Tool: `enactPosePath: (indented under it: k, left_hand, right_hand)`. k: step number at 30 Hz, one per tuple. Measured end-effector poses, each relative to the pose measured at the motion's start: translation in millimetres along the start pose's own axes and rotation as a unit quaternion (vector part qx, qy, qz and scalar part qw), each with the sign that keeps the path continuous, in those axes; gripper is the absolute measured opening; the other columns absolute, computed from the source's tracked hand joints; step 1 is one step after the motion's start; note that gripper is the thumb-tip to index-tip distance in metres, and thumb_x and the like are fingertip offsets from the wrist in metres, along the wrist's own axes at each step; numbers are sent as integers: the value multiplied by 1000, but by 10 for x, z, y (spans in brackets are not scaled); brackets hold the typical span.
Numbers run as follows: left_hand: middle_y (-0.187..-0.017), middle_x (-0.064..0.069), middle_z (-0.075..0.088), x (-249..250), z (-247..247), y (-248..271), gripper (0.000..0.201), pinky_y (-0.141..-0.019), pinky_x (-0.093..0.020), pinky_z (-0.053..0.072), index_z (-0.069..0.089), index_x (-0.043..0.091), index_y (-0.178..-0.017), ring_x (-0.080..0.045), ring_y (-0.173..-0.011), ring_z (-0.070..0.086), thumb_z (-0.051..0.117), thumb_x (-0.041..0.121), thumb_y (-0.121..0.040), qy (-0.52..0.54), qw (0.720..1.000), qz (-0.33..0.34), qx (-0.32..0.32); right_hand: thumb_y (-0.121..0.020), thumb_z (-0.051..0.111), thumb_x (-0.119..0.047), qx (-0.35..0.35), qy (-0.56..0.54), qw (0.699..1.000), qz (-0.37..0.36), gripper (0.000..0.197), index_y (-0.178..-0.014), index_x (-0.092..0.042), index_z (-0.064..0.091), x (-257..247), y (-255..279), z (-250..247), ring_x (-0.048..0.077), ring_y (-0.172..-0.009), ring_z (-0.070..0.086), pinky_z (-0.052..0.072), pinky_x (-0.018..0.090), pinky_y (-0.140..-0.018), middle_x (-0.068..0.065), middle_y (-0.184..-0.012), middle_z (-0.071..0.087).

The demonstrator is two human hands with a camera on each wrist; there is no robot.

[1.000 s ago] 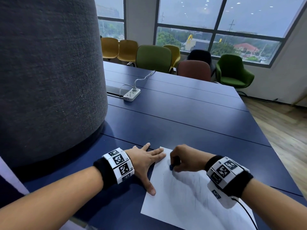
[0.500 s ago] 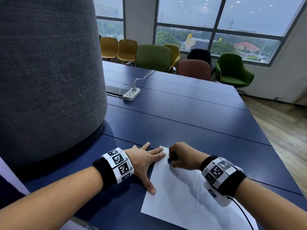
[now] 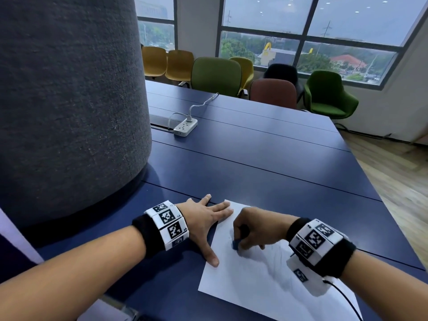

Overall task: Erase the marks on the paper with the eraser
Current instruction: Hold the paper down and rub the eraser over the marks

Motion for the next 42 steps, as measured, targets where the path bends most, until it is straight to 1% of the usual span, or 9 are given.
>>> enactPosePath:
  k: [3,8,12,15,18,22,27,35,42]
  left_hand:
    - [-158,25,-20,-3,0,3,135,-115,-61,4,-14,40,-152,-29,-147,-20,74,77,-57,4,1000,-1,1]
    - [-157,26,-20,2,1,9,134,-114,-63,4,-13,40,-153,-28,-147,-19,74,77,-57,4,1000,0,0]
    - [-158,25,-20,-5,-7,12,135,-115,-63,3,-13,40,-153,-28,-147,-20,74,76,-57,8,1000,0,3]
    - [-158,25,-20,6,-15,25,134,-114,-63,4,-13,39,-153,-29,-147,-19,75,75,-58,6,1000,-2,1]
    - [-157,26,-20,15,-13,23,134,-114,-62,4,-12,40,-153,-28,-147,-19,75,75,-58,6,1000,-3,-1]
    - [-157,26,-21,-5,-9,1,135,-114,-63,4,-13,40,-152,-29,-147,-20,74,77,-56,3,1000,-1,-1]
    - [-157,25,-21,0,-9,-1,135,-114,-63,5,-13,39,-153,-29,-147,-20,74,77,-57,1,1000,1,-2]
    - [-158,24,-19,-15,11,-7,135,-114,-61,6,-14,40,-152,-30,-147,-19,73,78,-56,0,1000,3,7]
    - [-158,25,-19,-18,11,-10,136,-113,-63,8,-18,46,-149,-32,-147,-18,74,79,-54,6,1000,13,13]
  right_hand:
    - [-82,70,-11,58,-20,998,18,12,-75,-16,61,49,-31,-40,17,-50,58,48,23,-44,-4,-71,63]
    - [-82,72,-10,-41,-29,999,-17,8,-88,-6,68,-93,71,138,8,-48,54,46,18,-45,-15,-66,63]
    - [-81,71,-13,46,-51,998,0,5,-81,-9,68,4,-12,2,23,-58,63,53,26,-48,-4,-71,67]
    - [-81,71,-10,4,-57,998,-14,5,-81,-12,66,-46,24,123,28,-61,63,53,31,-52,-6,-76,72]
    - [-82,73,-12,-71,-41,996,-26,8,-87,-7,68,-119,94,191,19,-56,60,49,23,-50,-10,-67,66]
    - [-81,71,-13,9,-50,999,-8,5,-81,-13,66,-30,44,106,18,-53,62,50,24,-49,-8,-68,64]
    - [-82,72,-11,-54,-44,997,-14,7,-82,-14,66,-108,89,224,10,-46,57,48,20,-47,-13,-61,61]
    - [-82,68,-9,142,-52,988,34,10,-81,1,68,203,-238,-213,25,-51,66,52,28,-44,8,-72,68]
    - [-82,69,-8,46,-4,999,3,6,-84,-2,69,87,-229,-115,21,-51,64,53,25,-46,3,-75,69]
Point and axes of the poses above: each hand's wrist, its own y-axis away from the middle knuckle, its own z-axis out of the palm, x = y × z, the point moved 2 cm from there along -y, towards the middle knuckle
